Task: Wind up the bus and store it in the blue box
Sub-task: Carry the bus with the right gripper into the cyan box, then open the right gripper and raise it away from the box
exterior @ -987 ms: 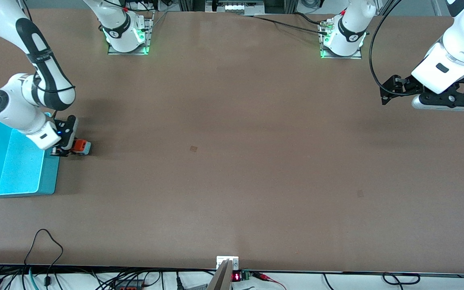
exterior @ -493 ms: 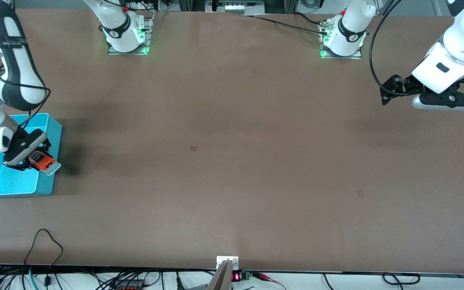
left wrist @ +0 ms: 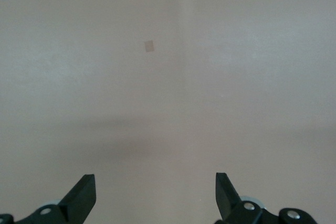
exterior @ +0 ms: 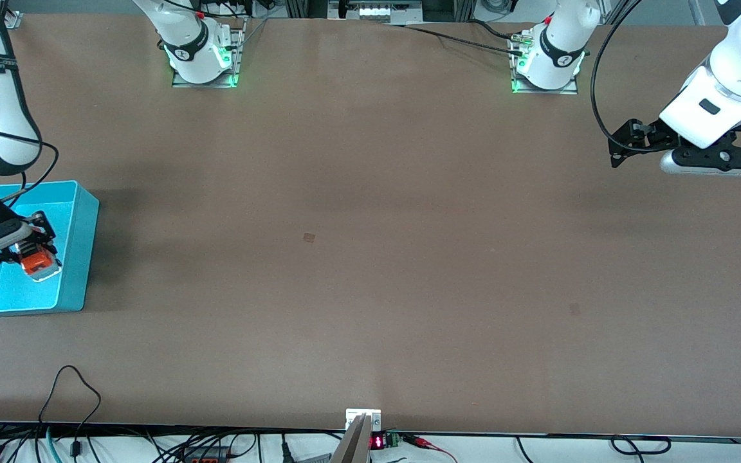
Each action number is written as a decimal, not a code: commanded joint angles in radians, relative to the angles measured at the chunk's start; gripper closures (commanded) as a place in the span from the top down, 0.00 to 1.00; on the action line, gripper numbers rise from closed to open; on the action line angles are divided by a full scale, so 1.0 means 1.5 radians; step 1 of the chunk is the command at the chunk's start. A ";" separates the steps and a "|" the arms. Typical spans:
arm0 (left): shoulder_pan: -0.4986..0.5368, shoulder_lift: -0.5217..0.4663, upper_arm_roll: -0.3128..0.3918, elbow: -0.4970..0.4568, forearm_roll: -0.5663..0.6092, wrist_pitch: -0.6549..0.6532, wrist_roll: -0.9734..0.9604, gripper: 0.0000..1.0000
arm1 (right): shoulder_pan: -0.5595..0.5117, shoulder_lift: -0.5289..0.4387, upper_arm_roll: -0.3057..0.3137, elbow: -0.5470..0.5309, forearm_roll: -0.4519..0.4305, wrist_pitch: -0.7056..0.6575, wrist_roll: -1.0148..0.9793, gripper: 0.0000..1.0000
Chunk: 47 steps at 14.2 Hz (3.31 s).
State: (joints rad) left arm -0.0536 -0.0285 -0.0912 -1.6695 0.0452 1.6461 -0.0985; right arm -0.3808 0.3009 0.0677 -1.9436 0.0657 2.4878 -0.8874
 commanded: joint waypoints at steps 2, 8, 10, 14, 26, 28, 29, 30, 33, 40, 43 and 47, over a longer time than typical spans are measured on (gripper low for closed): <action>-0.002 0.011 0.000 0.022 -0.004 -0.007 0.003 1.00 | -0.009 0.028 -0.043 0.004 0.006 -0.015 0.134 0.00; 0.007 0.012 0.004 0.022 -0.001 -0.007 0.005 1.00 | -0.032 0.122 -0.072 0.008 0.003 0.003 0.206 0.00; 0.007 0.012 0.004 0.022 -0.001 -0.007 0.005 1.00 | -0.048 0.147 -0.072 0.009 0.004 0.024 0.191 0.00; 0.008 0.012 0.004 0.022 -0.001 -0.007 0.005 1.00 | -0.062 0.173 -0.072 0.018 0.002 0.048 0.174 0.06; -0.003 0.054 -0.001 0.052 -0.011 -0.006 0.005 1.00 | -0.037 0.055 -0.038 0.045 0.004 -0.014 0.214 1.00; -0.005 0.069 -0.002 0.073 -0.011 -0.006 0.005 1.00 | -0.012 -0.005 -0.034 0.053 -0.008 -0.090 0.256 1.00; -0.007 0.076 -0.003 0.080 -0.011 -0.006 0.005 1.00 | 0.006 -0.035 -0.034 0.058 -0.013 -0.134 0.271 1.00; -0.017 0.079 -0.004 0.083 -0.011 -0.006 0.005 1.00 | 0.017 -0.066 -0.034 0.075 -0.021 -0.187 0.289 1.00; -0.014 0.088 -0.003 0.083 -0.051 -0.006 0.005 1.00 | 0.088 -0.130 -0.035 0.145 -0.042 -0.366 0.347 1.00; -0.021 0.098 -0.004 0.085 -0.057 -0.005 0.004 1.00 | 0.231 -0.175 -0.040 0.280 -0.077 -0.648 0.568 1.00; -0.025 0.096 -0.006 0.085 -0.055 -0.006 0.004 1.00 | 0.231 -0.176 -0.040 0.275 -0.057 -0.657 0.594 1.00; -0.018 0.097 -0.005 0.085 -0.059 -0.006 0.004 1.00 | 0.231 -0.175 -0.040 0.271 -0.056 -0.651 0.591 1.00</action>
State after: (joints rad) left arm -0.0830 0.1042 -0.0997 -1.5695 -0.0204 1.6485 -0.0976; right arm -0.0396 0.0388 0.0150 -1.5430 -0.0353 1.5177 -0.0126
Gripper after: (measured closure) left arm 0.000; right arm 0.000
